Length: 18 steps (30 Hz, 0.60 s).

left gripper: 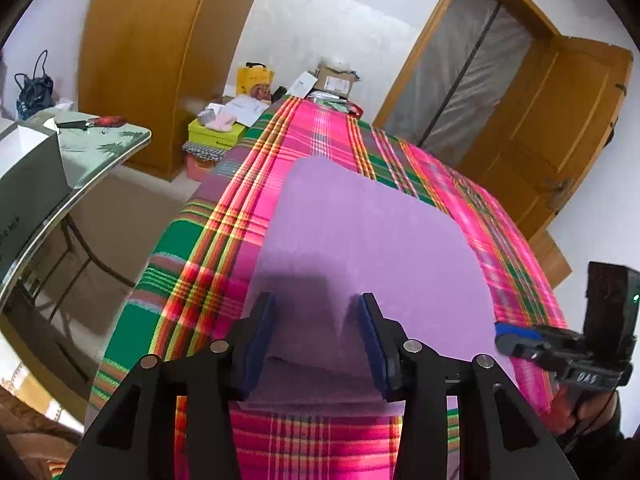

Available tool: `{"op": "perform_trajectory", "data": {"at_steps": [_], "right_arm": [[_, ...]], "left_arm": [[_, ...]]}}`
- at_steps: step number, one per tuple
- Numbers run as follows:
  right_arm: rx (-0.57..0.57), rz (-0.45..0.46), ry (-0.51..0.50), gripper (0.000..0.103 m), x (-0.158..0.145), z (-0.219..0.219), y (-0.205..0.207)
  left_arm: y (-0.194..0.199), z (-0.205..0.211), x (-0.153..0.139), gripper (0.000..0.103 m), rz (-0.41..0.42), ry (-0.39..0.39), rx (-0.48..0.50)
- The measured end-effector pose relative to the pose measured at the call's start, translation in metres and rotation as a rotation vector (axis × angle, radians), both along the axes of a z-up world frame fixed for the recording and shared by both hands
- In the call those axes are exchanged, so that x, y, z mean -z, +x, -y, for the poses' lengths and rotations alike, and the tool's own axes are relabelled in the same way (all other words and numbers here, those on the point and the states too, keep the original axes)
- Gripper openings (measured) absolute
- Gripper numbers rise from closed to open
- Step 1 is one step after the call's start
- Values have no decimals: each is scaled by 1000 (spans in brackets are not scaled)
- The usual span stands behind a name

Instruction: Fold clothes

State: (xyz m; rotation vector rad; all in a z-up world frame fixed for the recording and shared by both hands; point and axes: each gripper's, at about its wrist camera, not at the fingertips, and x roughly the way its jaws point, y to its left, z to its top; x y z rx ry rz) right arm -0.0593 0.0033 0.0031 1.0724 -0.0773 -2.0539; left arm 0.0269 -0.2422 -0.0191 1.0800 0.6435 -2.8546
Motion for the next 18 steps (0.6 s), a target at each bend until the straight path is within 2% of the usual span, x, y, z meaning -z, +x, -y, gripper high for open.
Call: {"op": "perform_trajectory", "data": {"at_steps": [3,7,10,14,16,18], "right_arm": [[45,23,-33,26,-3,-18,0],[108,128,-124,35,6,-40,-12],[129,183,-173,36,14,-48,-18],[136,258,-249,42,20,-50,-29],[135,294,-280,45,24,-49,-36],[143,317,-289,47,27,-46,-42]], "left_arm": [[4,5,-3,45,-8,15,-15],[7,19,-2,45,-1,41,-71],[10,32,-3,45,-12,91,-110],[8,56,2,45,-12,218,-151],[4,57,6,45,5,250,-138],[-2,55,11,45,27,250,-124]]}}
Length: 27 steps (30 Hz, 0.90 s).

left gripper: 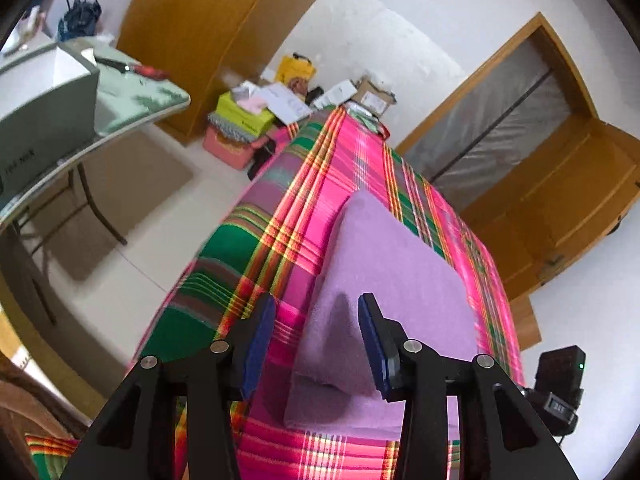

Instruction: Fold clothes

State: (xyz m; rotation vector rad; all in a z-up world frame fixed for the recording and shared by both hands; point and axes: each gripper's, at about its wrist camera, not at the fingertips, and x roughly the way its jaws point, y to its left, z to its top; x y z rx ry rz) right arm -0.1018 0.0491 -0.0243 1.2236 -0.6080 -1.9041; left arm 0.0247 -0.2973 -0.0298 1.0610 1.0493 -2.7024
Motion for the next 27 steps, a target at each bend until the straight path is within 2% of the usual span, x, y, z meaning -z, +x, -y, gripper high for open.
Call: {"op": "perform_trajectory", "data": {"at_steps": [3,14,18,21,27], "right_arm": [[15,24,1,47,6,5,-9],[27,28,8,48,-1,17,-20],[29,29,24,48,-2,21,-23],[24,38,25,49,-2,20,-22],[-5,62,31,49,-2,22,-16]], "left_arm": [[-10,-5,9,45,30,24,37],[-8,-20,12,45,21,48,86],[-9,-20,12,51,16,59,98],[-11,-25,9,57,21,33,116],[-11,-31,6,55,31,-34,144]]}}
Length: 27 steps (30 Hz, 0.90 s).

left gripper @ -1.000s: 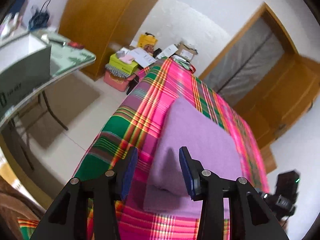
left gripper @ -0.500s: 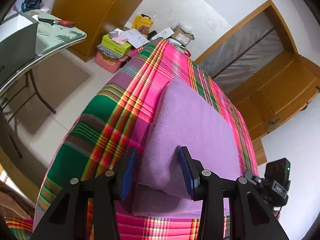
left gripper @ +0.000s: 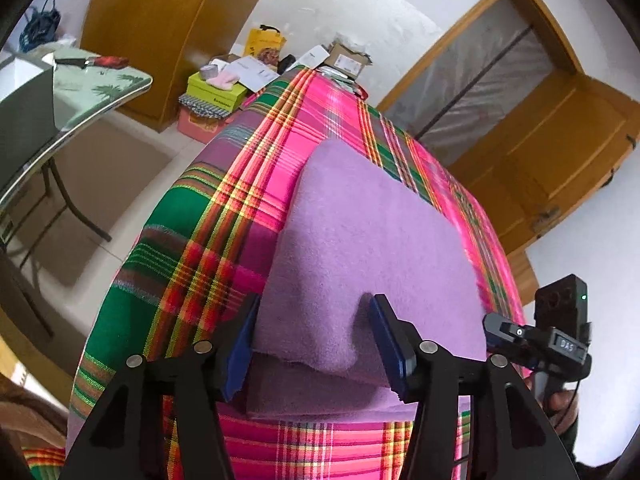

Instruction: Fold clothes

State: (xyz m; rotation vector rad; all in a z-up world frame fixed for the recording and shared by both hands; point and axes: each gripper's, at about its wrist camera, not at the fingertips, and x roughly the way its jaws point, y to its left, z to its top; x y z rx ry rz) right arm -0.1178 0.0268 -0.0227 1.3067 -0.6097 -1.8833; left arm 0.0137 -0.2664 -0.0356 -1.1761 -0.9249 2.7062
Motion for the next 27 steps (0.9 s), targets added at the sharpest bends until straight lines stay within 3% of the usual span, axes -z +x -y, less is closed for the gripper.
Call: {"op": "perform_trajectory", "data": {"at_steps": [4,9,19,24,27], "right_arm": [[-9,15,-4,46,1,1,-1],[4,18,-27,12,-1,0,-6],[56,-34,-104,10,-24,-32,-13],[71,1,-86,10,-11,-51,-20],[85,23,-61,15,-3,-57,-17]], "left_arm": [[0,1,1,55,-5,13,1],[-1,6,3,49,3,26,-9],[1,-4,1,46,0,93,34],[1,-7,7,47,7,134,40],[-1,-8,8,56,-8,154,41]]}}
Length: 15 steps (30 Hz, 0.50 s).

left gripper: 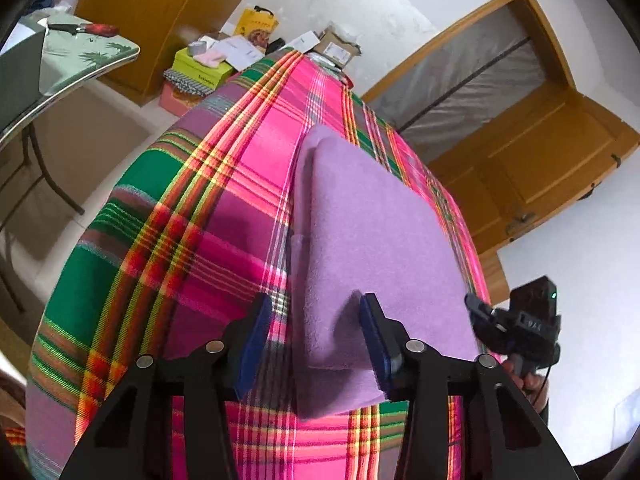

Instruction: Fold clothes

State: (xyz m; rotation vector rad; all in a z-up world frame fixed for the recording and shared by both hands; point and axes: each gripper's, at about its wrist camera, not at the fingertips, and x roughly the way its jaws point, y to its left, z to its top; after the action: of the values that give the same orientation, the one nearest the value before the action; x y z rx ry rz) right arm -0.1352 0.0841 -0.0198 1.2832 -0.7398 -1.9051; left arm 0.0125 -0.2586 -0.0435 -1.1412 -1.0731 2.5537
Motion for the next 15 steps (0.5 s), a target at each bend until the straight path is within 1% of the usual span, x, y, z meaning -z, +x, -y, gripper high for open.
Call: {"op": "perform_trajectory", "data": {"at_steps": [1,3,4,7,11,15], "right_arm": [[7,6,-2,17,2,-3,0],[14,15,-11,28,4,-5,1],[14,15,-10,30,5,-4,1],[1,14,-6,32,5,4,1],[-44,16,4,32,7,22,-1],[-46,29,4,35,12,27,-2]], "left_arm": [[-2,-2,-1,58,-3,-1,1],[-8,-6,0,58,-5,-5,8],[-9,-8,-1,58,-7,-7,9],[-14,-11,0,58,-14,3,15],[-19,-16,-1,59,-16,-6,29],[-17,-17,-1,59,-7,2,41]]}}
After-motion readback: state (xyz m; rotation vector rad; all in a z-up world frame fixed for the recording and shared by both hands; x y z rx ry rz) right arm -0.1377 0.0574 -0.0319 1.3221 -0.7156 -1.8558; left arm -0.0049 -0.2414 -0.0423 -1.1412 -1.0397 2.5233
